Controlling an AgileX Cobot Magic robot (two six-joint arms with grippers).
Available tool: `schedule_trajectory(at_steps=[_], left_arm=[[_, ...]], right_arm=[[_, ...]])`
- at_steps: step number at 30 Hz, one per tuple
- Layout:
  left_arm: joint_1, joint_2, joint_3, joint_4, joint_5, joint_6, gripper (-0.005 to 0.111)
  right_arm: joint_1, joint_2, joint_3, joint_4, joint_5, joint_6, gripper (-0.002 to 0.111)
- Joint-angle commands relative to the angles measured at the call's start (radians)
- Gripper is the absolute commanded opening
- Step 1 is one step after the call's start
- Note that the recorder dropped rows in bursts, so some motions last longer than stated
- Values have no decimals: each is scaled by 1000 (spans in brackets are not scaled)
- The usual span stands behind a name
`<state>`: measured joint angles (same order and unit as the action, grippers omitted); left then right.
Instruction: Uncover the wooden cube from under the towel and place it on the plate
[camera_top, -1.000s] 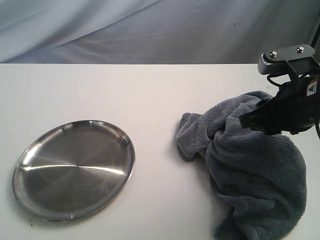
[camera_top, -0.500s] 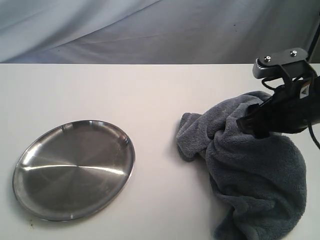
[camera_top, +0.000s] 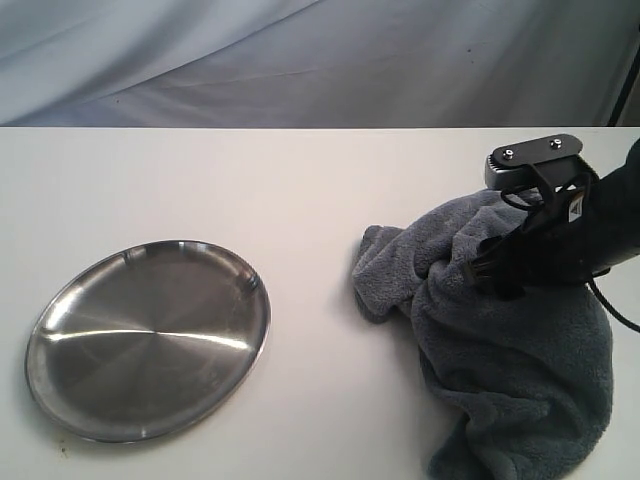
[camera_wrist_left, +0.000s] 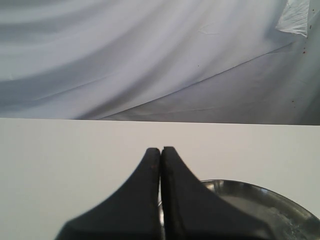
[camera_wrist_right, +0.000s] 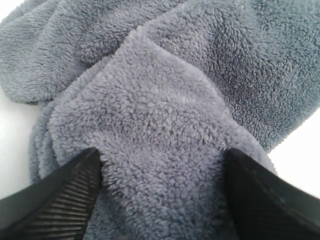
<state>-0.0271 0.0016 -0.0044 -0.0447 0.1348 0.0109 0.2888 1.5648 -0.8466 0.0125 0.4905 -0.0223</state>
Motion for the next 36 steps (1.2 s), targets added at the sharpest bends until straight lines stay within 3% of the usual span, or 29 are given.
schedule_trajectory(at_steps=[1, 9, 15, 26, 36], left_arm=[[-1, -2, 4, 1, -2, 2, 1], [-1, -2, 4, 1, -2, 2, 1], [-1, -2, 4, 1, -2, -3, 1], [-1, -2, 4, 1, -2, 0, 1], [-1, -2, 4, 1, -2, 0, 1]], right_arm=[[-5, 1, -4, 17, 28, 7, 56], [-5, 1, -4, 17, 43, 7, 20], [-5, -26, -4, 47, 54, 7, 0], [-5, -229, -4, 92, 38, -12, 0], [-5, -382, -4, 182, -137, -12, 0]])
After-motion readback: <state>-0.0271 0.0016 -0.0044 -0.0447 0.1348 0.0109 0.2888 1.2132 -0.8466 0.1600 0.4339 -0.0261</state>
